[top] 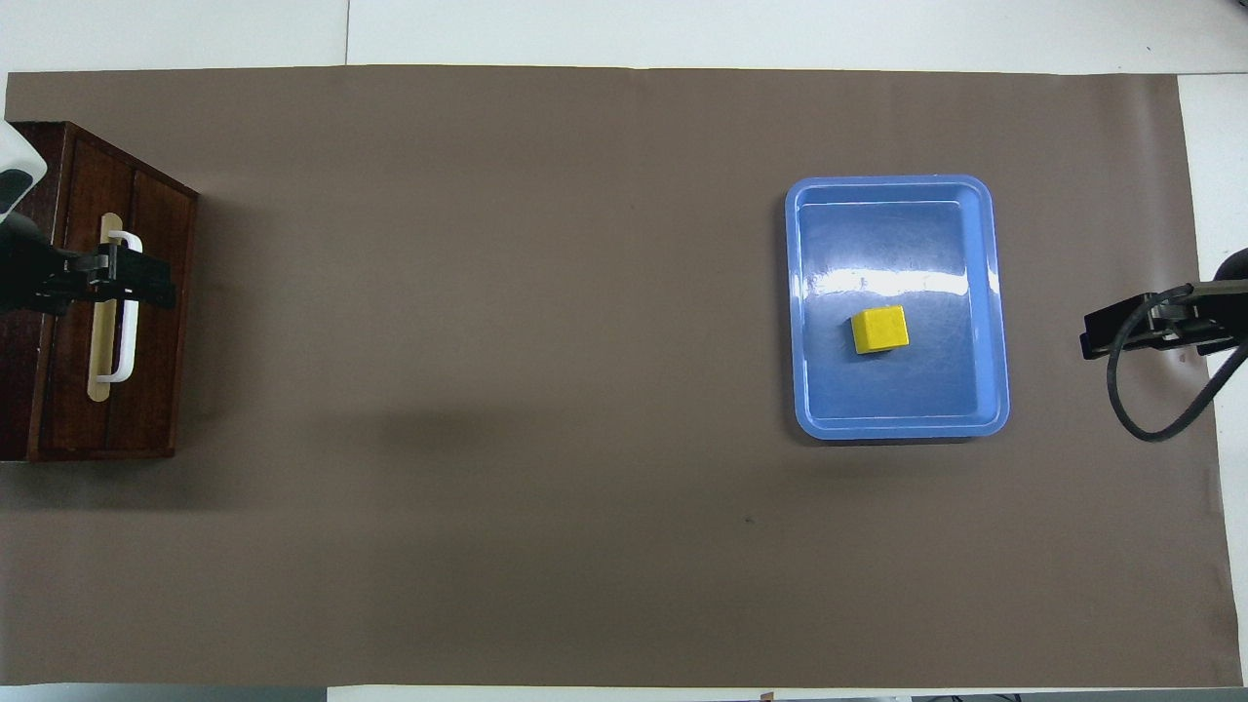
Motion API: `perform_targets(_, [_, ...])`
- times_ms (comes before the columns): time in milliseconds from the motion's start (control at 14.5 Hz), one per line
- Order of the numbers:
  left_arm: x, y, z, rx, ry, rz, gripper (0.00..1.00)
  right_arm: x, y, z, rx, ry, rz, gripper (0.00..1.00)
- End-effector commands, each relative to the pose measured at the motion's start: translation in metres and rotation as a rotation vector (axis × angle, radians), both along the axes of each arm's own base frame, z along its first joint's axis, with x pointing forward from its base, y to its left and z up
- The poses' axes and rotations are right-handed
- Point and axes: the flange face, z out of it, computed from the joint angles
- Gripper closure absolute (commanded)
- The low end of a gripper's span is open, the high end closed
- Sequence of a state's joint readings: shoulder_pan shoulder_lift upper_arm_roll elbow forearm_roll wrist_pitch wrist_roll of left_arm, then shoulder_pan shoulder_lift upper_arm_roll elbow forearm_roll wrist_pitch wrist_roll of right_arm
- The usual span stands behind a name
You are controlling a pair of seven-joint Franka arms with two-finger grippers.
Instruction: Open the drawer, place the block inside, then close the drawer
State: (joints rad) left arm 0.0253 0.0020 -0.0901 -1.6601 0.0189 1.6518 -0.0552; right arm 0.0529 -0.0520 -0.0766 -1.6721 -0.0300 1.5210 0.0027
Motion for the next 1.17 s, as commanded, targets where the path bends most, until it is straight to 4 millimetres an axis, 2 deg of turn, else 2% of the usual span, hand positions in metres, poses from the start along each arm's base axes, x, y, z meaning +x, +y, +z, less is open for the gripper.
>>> perform_targets(0, [-0.006,0.002,0.001,-0.011,-0.002,-0.002,0.00,0.008,-0.006,-0.010,-0.001,-0.046,-0.239,0.00])
perform_targets(69, [-0.006,0.003,0.002,-0.009,-0.003,0.000,0.00,0.014,-0.013,-0.014,0.026,-0.037,-0.340,0.00])
perform_targets(207, [-0.006,0.003,0.001,-0.011,-0.002,0.000,0.00,0.030,-0.026,-0.035,0.065,-0.001,-0.565,0.00])
perform_targets(344, [-0.006,0.003,0.002,-0.011,-0.003,0.000,0.00,0.060,-0.037,-0.063,0.106,0.045,-0.820,0.00])
perform_targets(413, [-0.006,0.002,0.002,-0.011,-0.003,-0.002,0.00,0.070,-0.036,-0.079,0.135,0.068,-0.920,0.00])
perform_targets(482, [-0.006,0.003,0.002,-0.011,-0.003,0.000,0.00,0.079,-0.041,-0.091,0.190,0.097,-1.035,0.00])
perform_targets(551, [-0.006,0.002,0.002,-0.009,-0.003,-0.002,0.00,0.087,-0.052,-0.113,0.279,0.168,-1.186,0.00])
perform_targets(620, [-0.006,0.002,0.002,-0.011,-0.003,-0.002,0.00,0.092,-0.051,-0.127,0.330,0.211,-1.265,0.00])
perform_targets(757, [-0.006,0.003,0.002,-0.011,-0.003,0.000,0.00,0.092,-0.045,-0.146,0.384,0.296,-1.380,0.00])
perform_targets(826, [-0.006,0.003,0.002,-0.009,-0.003,0.000,0.00,0.095,-0.046,-0.161,0.416,0.347,-1.404,0.00])
perform_targets(1033, [-0.006,0.002,0.001,-0.009,-0.002,-0.002,0.00,0.101,-0.060,-0.220,0.456,0.453,-1.412,0.00])
perform_targets(1102, [-0.006,0.003,0.002,-0.009,-0.003,0.000,0.00,0.096,-0.058,-0.237,0.472,0.478,-1.390,0.00])
